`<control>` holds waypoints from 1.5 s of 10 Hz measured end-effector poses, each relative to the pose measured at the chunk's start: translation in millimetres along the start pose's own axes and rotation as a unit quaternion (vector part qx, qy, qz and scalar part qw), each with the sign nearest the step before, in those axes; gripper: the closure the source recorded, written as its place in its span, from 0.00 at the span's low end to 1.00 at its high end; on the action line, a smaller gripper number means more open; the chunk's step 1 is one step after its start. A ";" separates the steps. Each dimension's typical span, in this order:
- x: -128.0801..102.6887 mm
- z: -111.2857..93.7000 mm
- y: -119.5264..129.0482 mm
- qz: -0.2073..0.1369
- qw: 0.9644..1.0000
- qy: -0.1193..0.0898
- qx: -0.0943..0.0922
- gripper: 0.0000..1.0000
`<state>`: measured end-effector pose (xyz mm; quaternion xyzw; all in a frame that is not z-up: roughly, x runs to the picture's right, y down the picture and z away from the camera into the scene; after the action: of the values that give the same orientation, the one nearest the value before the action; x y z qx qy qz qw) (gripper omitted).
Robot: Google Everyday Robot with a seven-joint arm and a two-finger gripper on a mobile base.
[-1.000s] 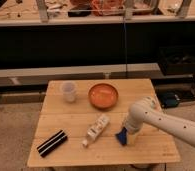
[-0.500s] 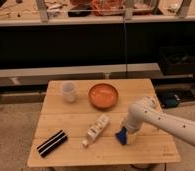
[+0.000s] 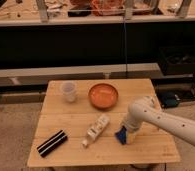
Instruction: Place the white sponge in the ceramic bowl
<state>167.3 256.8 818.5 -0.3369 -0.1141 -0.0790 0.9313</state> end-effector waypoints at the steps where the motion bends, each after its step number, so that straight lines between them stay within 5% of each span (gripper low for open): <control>1: 0.5 -0.1 -0.1 0.000 1.000 0.000 0.000 0.36; 7: 0.2 0.9 -5.8 -0.002 1.000 0.000 0.003 0.93; 15: -2.7 1.6 -14.7 -0.003 1.000 0.004 0.008 0.96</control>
<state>161.1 246.9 827.9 -0.3286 -0.1122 -0.0825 0.9342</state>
